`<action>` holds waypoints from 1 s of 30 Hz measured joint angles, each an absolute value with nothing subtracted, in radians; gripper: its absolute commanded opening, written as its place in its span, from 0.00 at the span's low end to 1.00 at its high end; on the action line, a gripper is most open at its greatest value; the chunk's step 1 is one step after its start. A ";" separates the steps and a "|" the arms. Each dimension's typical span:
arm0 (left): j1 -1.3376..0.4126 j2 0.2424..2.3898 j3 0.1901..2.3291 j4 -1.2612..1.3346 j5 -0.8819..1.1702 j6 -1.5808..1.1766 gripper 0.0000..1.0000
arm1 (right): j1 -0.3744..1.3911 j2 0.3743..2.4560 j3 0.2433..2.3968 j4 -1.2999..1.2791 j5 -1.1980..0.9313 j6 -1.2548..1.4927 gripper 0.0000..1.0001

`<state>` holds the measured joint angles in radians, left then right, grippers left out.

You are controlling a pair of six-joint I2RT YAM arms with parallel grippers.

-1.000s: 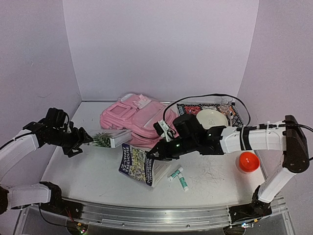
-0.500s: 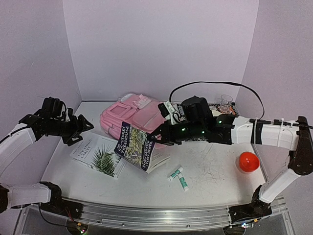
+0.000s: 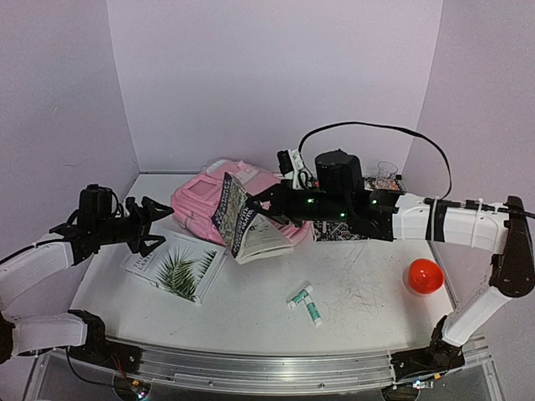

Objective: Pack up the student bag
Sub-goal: Pass from the right arm to the left

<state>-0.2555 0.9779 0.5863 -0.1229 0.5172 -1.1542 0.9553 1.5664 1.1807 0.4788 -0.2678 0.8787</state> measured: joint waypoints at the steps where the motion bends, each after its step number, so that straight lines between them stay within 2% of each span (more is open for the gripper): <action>1: -0.263 0.978 0.582 -0.095 0.513 -1.180 0.93 | 0.955 1.578 1.185 0.496 -0.267 0.891 0.00; 7: -0.354 0.998 0.562 0.056 0.468 -1.316 0.96 | 0.954 1.646 1.220 0.581 -0.269 0.962 0.00; 18: -0.462 1.101 0.566 0.140 0.376 -1.428 0.98 | 0.962 1.708 1.244 0.727 -0.280 1.064 0.00; 24: -0.519 1.144 0.567 0.269 0.345 -1.504 0.97 | 0.972 1.729 1.245 0.762 -0.281 1.098 0.00; 30: -0.551 1.178 0.565 0.406 0.324 -1.564 0.89 | 0.983 1.736 1.244 0.800 -0.280 1.129 0.00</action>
